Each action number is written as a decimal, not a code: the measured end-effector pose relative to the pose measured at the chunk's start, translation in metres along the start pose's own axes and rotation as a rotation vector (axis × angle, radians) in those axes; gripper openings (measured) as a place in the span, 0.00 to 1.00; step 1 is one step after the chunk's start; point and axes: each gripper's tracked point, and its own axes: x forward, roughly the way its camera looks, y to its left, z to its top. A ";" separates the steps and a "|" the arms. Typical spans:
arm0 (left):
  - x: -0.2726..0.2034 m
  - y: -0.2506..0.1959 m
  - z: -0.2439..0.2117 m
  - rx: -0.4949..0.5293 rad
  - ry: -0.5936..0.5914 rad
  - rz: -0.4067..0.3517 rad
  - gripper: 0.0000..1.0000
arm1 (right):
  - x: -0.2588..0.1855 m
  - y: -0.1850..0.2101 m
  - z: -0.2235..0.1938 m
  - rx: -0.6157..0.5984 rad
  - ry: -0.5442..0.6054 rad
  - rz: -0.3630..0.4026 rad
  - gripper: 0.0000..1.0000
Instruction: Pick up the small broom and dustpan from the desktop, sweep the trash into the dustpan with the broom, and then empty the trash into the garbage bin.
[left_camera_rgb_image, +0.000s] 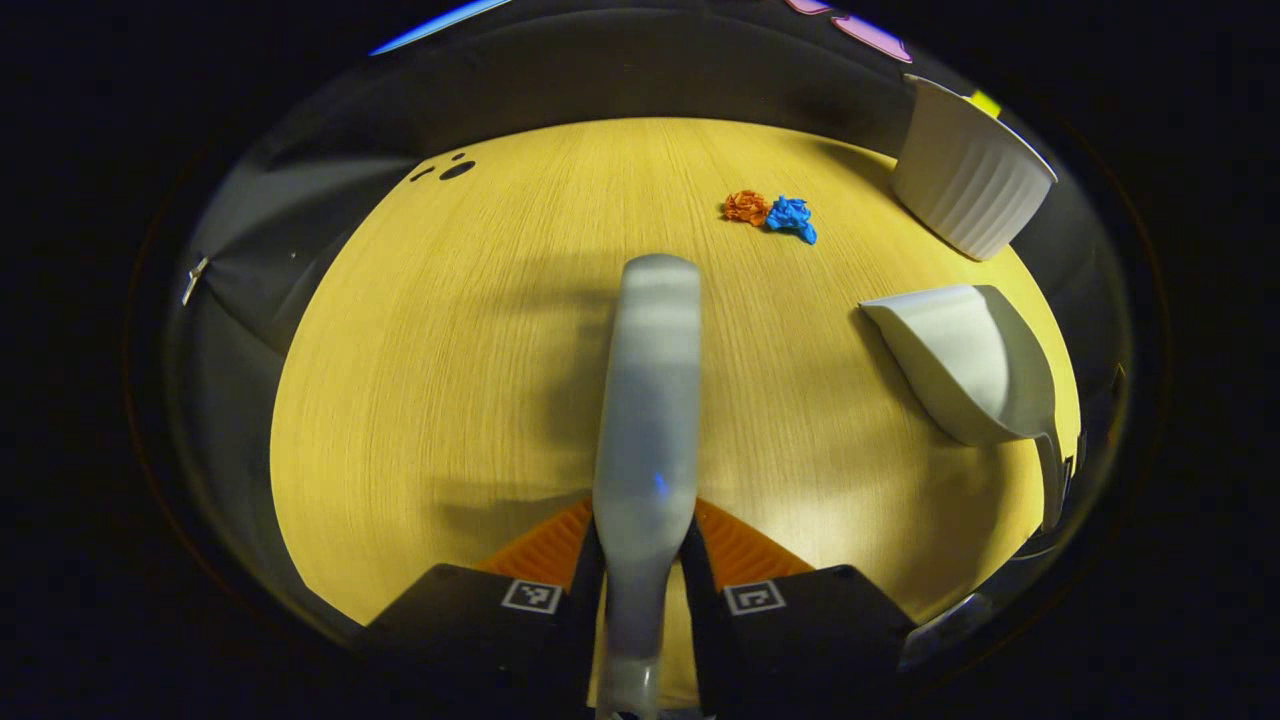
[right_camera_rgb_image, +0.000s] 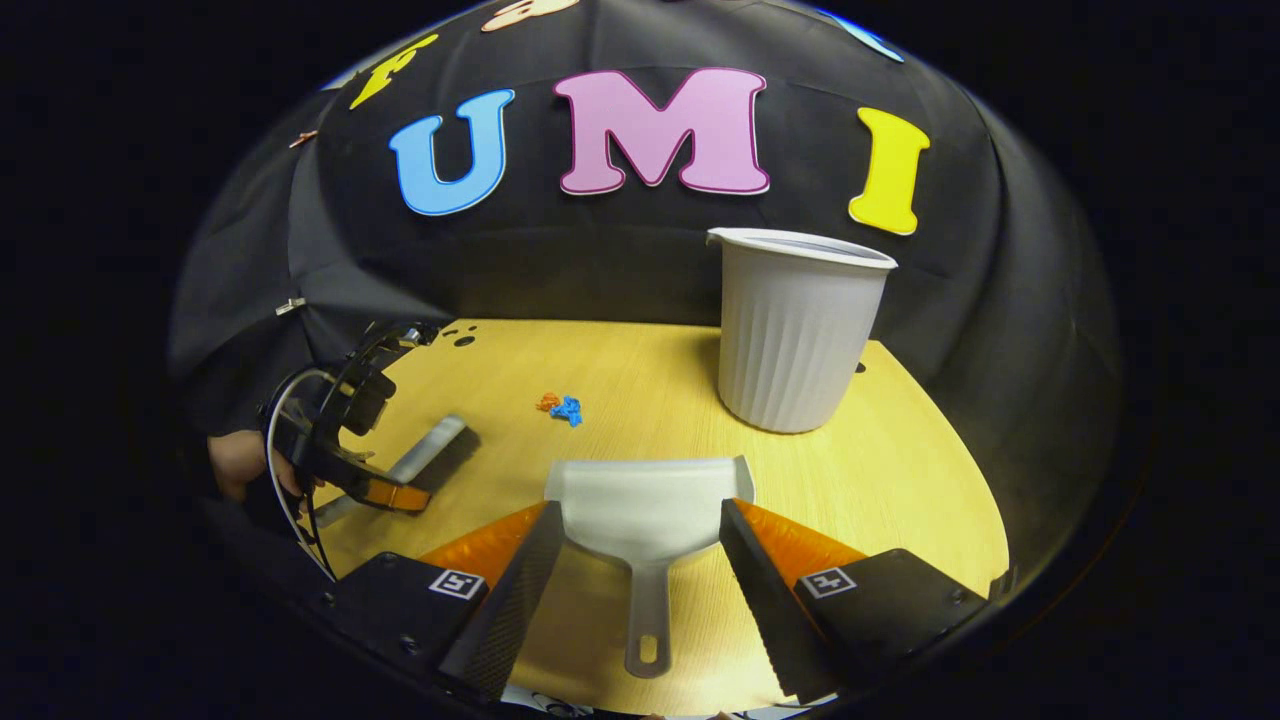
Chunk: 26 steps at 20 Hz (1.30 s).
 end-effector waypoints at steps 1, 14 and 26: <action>-0.001 0.000 0.001 -0.004 -0.017 0.002 0.40 | 0.000 0.000 -0.002 0.008 0.009 0.000 0.98; -0.064 0.007 -0.001 -0.098 -0.215 0.027 0.24 | 0.003 -0.016 -0.052 0.074 0.226 -0.007 0.99; -0.106 0.022 -0.038 -0.187 -0.222 0.094 0.24 | 0.051 -0.014 -0.119 0.089 0.517 -0.042 1.00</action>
